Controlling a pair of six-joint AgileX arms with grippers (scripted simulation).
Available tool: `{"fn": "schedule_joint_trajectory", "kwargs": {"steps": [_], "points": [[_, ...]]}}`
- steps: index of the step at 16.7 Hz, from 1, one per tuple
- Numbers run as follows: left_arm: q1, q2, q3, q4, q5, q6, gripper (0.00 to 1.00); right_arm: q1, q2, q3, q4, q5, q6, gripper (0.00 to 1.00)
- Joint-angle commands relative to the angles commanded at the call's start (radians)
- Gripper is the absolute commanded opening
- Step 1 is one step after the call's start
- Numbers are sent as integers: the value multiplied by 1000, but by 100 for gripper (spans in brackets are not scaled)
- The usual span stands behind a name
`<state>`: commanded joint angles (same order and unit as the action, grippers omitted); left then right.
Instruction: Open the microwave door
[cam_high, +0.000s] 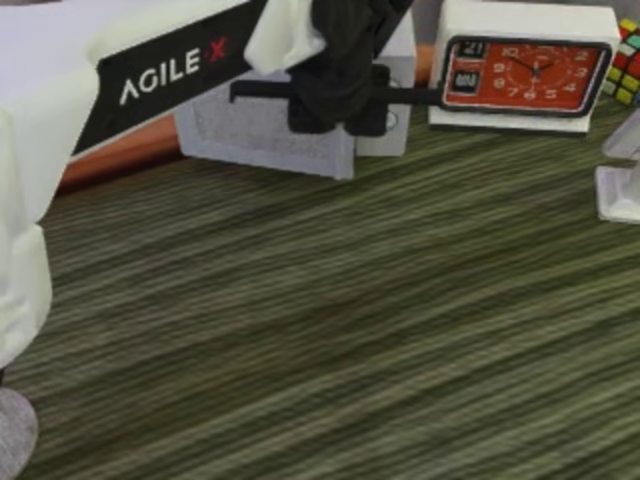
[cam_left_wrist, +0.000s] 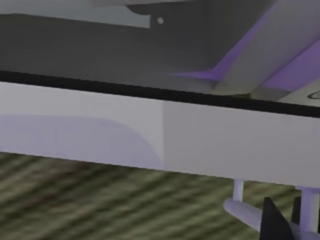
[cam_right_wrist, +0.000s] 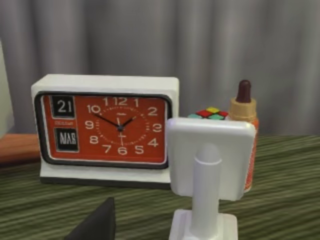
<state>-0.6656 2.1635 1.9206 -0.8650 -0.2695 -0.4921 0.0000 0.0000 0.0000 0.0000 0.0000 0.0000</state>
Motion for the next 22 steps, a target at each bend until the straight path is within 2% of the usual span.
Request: {"fn": "schedule_joint_trajectory", "kwargs": {"steps": [7,13,22], "points": [[-7,-2,-2,3,7,-2,0,0,0,0,0,0,0,100],[7,-71,-115,59,36,74,0,0,0,0,0,0,0,100],[7,-76,-120,63,37,77,0,0,0,0,0,0,0,100]]}}
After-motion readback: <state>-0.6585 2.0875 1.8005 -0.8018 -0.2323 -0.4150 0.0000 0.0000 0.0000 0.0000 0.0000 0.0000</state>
